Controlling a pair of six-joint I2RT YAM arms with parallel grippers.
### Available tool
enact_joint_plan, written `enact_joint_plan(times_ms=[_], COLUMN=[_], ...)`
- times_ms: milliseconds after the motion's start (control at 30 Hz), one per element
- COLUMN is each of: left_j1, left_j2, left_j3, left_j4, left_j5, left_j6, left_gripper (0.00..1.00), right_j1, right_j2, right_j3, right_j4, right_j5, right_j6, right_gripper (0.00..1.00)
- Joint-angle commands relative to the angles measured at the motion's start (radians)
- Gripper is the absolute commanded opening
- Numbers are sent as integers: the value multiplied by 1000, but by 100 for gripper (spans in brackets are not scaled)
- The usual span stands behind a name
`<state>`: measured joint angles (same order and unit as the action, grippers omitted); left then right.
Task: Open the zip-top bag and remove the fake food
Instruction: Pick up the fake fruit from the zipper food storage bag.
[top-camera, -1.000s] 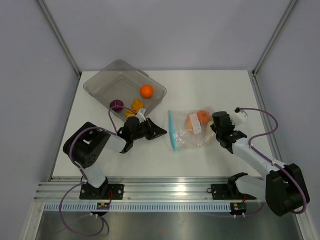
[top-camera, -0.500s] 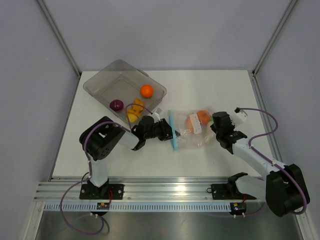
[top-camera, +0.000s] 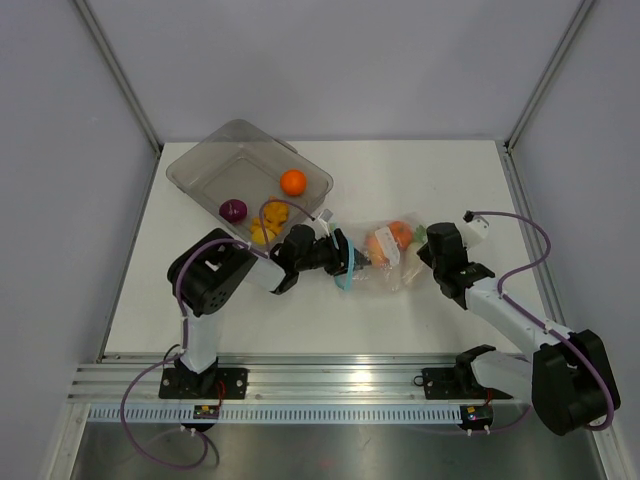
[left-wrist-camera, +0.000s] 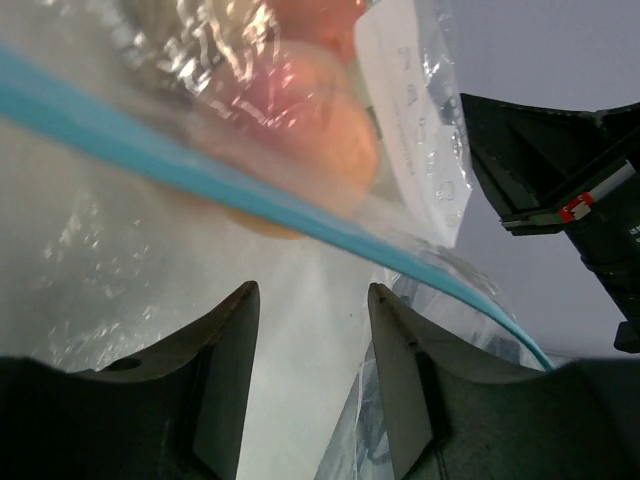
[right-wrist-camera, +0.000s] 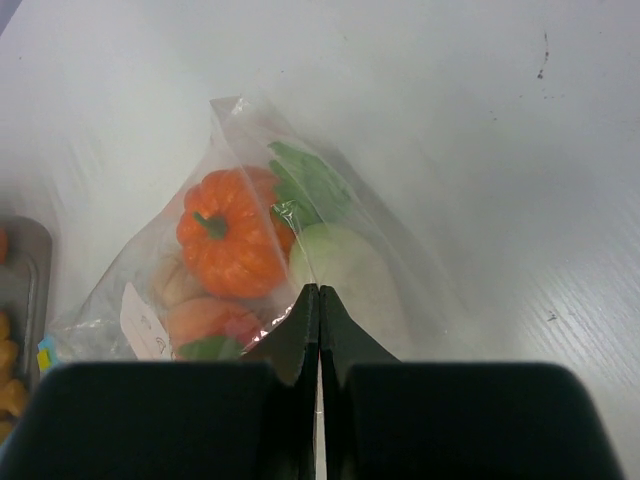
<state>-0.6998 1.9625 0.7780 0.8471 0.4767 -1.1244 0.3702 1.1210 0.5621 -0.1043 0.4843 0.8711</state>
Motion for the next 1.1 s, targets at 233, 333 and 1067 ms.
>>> enact_joint_plan(times_ms=[233, 333, 1067], left_j1=[0, 2, 2], left_j2=[-42, -53, -91], left_j3=[27, 23, -31], left_j4=[47, 18, 3], left_j5=[10, -18, -52], left_j6=[89, 103, 94], left_gripper=[62, 65, 63], right_j1=[-4, -5, -4], right_j2=[16, 11, 17], right_j3=[9, 5, 45], right_j4=[83, 92, 55], right_j5=[-96, -111, -124], right_j6=[-67, -75, -116], right_gripper=[0, 0, 13])
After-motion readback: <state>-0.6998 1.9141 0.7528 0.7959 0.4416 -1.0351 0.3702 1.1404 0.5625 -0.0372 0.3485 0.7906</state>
